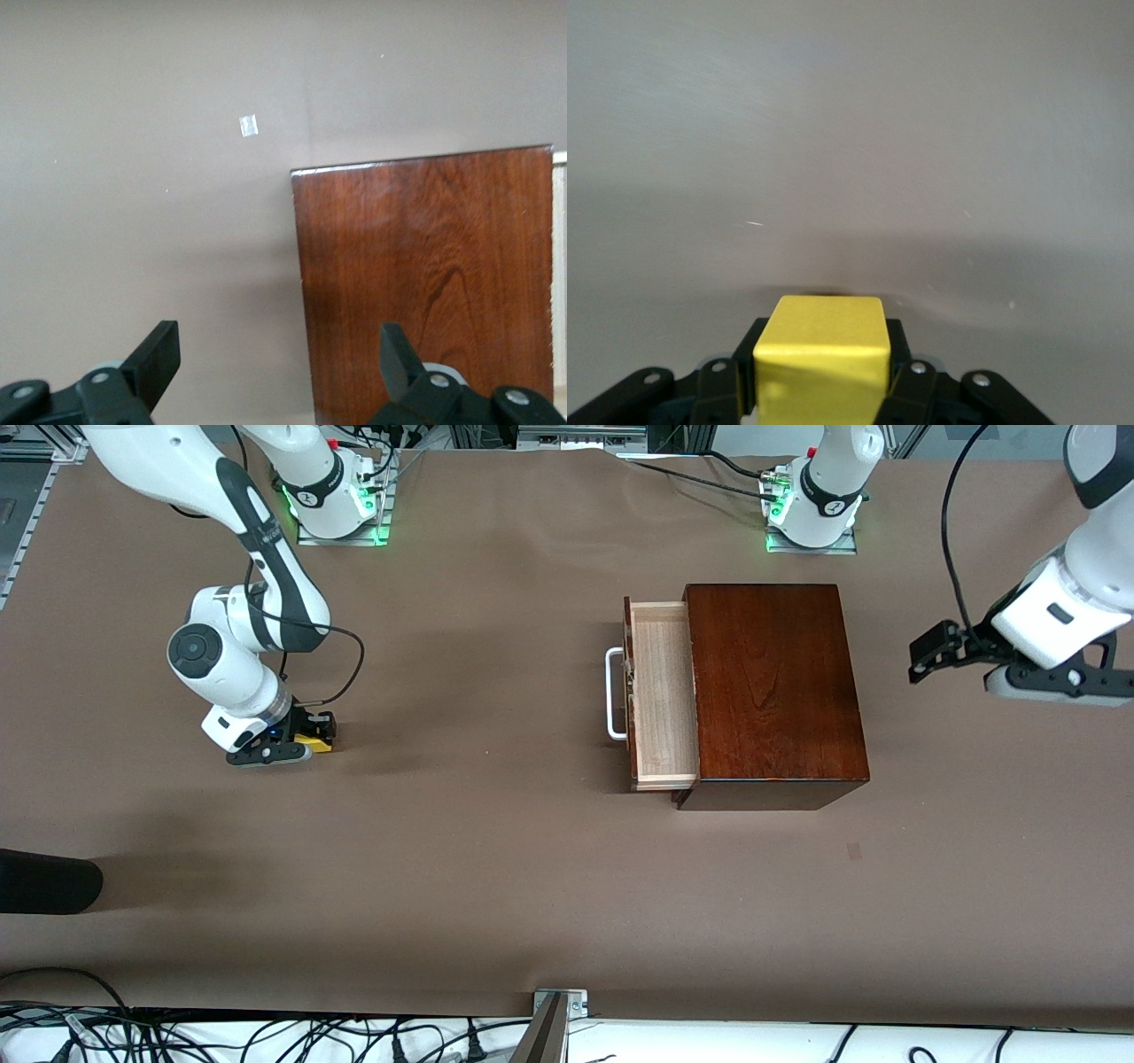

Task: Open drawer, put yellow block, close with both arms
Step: 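Lift and carry the yellow cube with the right gripper over the drawer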

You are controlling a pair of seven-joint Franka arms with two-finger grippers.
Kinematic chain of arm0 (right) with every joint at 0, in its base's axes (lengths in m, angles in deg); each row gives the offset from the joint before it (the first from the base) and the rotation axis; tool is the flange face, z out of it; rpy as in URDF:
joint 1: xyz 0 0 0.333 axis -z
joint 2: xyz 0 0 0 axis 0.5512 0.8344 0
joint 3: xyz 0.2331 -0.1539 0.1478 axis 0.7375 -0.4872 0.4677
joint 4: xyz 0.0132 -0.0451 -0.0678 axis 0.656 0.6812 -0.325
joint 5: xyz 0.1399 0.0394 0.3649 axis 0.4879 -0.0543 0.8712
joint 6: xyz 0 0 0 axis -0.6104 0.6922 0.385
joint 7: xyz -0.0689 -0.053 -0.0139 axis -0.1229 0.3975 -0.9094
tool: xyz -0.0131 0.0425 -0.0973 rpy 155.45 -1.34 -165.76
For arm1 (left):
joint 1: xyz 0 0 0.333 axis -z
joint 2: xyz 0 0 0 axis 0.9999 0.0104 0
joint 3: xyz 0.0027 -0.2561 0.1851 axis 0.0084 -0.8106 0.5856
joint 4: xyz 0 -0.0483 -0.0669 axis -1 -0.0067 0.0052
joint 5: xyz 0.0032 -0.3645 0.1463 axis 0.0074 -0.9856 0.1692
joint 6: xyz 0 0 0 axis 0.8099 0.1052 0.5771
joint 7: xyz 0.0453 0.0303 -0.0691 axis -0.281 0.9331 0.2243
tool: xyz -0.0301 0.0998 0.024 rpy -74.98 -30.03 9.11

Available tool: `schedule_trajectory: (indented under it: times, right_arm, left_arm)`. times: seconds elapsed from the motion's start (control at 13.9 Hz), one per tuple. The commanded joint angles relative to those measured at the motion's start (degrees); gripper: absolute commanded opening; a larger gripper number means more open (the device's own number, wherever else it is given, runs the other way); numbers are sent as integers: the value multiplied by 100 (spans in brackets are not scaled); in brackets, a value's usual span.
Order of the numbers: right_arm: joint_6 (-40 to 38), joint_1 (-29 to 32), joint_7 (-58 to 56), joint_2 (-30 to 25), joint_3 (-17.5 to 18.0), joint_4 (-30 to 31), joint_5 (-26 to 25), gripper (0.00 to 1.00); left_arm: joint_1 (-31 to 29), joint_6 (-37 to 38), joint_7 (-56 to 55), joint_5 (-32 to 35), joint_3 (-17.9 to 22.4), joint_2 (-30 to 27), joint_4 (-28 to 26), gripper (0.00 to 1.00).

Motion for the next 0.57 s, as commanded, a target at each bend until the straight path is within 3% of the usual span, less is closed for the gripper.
schedule_trajectory:
  times: [0.0, 0.29, 0.5]
  right_arm:
    - [-930, -8, -469, -309, 451, -653, 40, 0]
    - [-3055, -217, -716, -117, 1435, -2681, -143, 0]
    - [-3754, -1173, -751, 480, 1446, -4133, -653, 0]
  left_arm:
    - [-96, -197, 137, 4, -68, -113, -286, 100]
    - [-131, -84, 31, 5, -95, -103, -286, 100]
    - [-131, -39, 49, 5, -95, -103, -277, 100]
